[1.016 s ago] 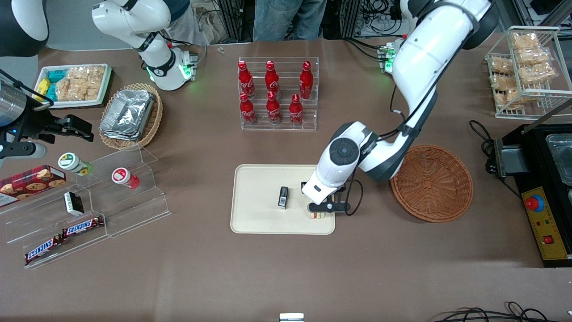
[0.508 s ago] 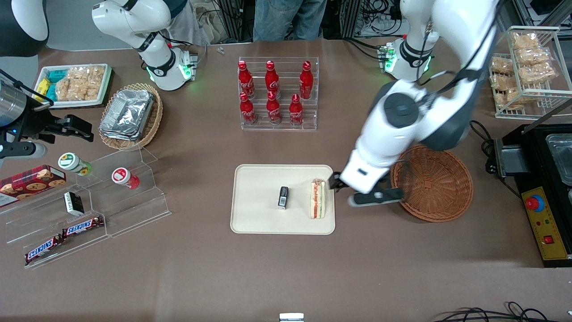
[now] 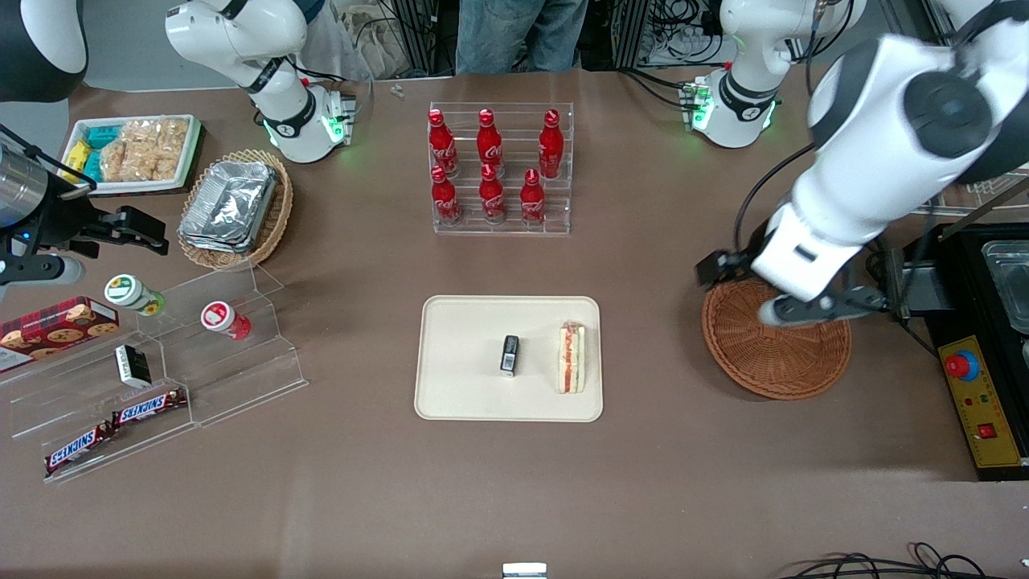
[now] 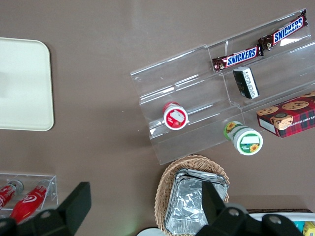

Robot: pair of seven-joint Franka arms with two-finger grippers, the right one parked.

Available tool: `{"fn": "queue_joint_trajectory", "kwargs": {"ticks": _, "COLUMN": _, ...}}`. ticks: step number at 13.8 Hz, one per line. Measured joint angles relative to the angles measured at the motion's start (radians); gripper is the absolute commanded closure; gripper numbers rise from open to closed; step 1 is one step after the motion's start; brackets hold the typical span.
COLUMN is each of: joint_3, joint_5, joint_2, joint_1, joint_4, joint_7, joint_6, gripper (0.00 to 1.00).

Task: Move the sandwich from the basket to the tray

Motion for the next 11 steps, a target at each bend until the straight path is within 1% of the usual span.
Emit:
{"fn": "queue_joint_trajectory", "kwargs": {"ticks": 2, "joint_3": 0.009, "joint_5": -0.014, "joint_2": -0.052, "joint_1": 0.046, "joint_4": 0.006, "joint_7": 0.055, "joint_6": -0.091, "gripper": 0.00}}
{"fn": "queue_joint_trajectory", "kwargs": {"ticks": 3, "joint_3": 0.028, "joint_5": -0.016, "joint_2": -0.078, "joint_1": 0.053, "joint_4": 0.007, "joint_7": 0.073, "joint_6": -0.131, "gripper": 0.00}}
{"fn": "queue_joint_trajectory", "kwargs": {"ticks": 7, "joint_3": 0.184, "joint_5": -0.056, "joint_2": -0.179, "joint_1": 0.014, "joint_4": 0.007, "joint_7": 0.162, "joint_6": -0.230, "gripper": 0.00}}
{"fn": "queue_joint_trajectory", "kwargs": {"ticks": 9, "joint_3": 0.212, "joint_5": -0.057, "joint_2": -0.200, "joint_1": 0.003, "joint_4": 0.007, "joint_7": 0.179, "joint_6": -0.236, "gripper": 0.00}}
{"fn": "queue_joint_trajectory", "kwargs": {"ticks": 11, "joint_3": 0.213, "joint_5": -0.057, "joint_2": -0.201, "joint_1": -0.010, "joint_4": 0.008, "joint_7": 0.181, "joint_6": -0.235, "gripper": 0.00}}
